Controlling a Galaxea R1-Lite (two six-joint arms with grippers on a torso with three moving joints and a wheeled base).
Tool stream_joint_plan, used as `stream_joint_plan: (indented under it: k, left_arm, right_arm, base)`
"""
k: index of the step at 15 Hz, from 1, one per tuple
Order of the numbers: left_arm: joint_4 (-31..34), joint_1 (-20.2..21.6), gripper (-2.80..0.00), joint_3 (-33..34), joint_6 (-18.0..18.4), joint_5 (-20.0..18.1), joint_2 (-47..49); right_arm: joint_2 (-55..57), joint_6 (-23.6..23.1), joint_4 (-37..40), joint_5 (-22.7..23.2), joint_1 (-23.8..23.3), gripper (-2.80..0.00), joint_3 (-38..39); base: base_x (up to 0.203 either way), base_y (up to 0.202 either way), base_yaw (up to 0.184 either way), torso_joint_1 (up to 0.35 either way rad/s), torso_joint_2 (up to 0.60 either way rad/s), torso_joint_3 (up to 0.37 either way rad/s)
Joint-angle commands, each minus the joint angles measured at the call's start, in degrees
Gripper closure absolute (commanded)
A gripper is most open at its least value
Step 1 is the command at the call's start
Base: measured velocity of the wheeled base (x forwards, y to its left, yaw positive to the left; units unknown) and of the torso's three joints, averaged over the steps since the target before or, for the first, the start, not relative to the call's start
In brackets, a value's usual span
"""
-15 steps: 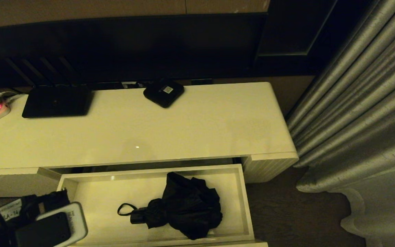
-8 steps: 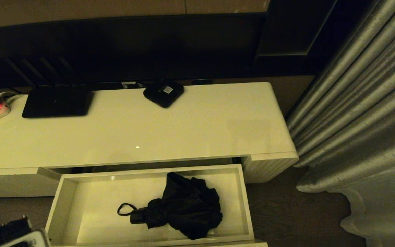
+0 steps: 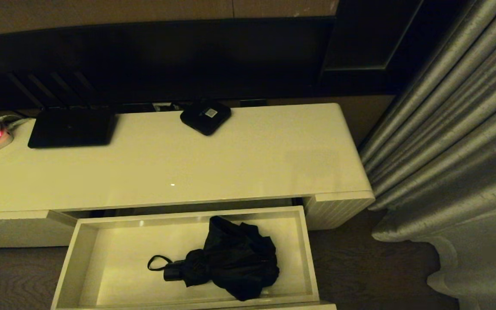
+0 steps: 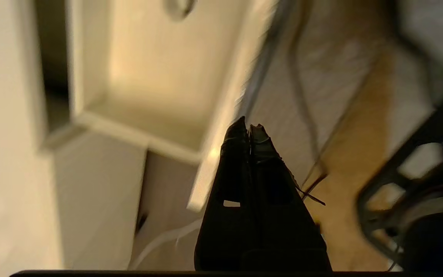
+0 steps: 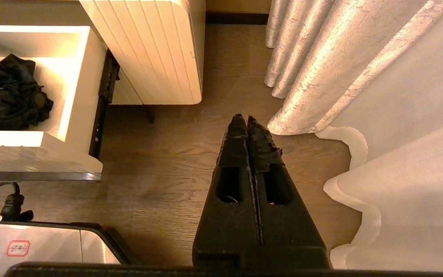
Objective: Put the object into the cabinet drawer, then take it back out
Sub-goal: Close the drawer
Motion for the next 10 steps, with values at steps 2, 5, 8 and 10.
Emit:
stream_joint_plan:
  k: [2,5,8,10]
  left_arm:
    - [0.08,-0.3,0.0,0.39,2.17,-6.03,2.7]
    - [-0.11,-0.36,0.0,4.25,5.88,-8.78,6.02]
    - [-0.64,-0.28,0.0,4.66,4.4,-9.62,10.13]
    - [-0.51,-0.28,0.0,4.69,3.14,-12.96,10.36]
  right_arm:
    - [0.04,0.0,-0.02,0.02,0.02,0.0,0.0]
    - [0.04,0.0,-0.02,0.02,0.02,0.0,0.0]
    - [0.04,0.0,-0.02,0.02,0.02,0.0,0.0]
    - [0.04,0.0,-0.02,0.02,0.02,0.0,0.0]
  base:
    - [0.0,0.0,0.0,0.0,0.0,0.0]
    - [0.0,0.0,0.0,0.0,0.0,0.0]
    - [0.0,0.0,0.0,0.0,0.0,0.0]
    - [0.0,0.0,0.0,0.0,0.0,0.0]
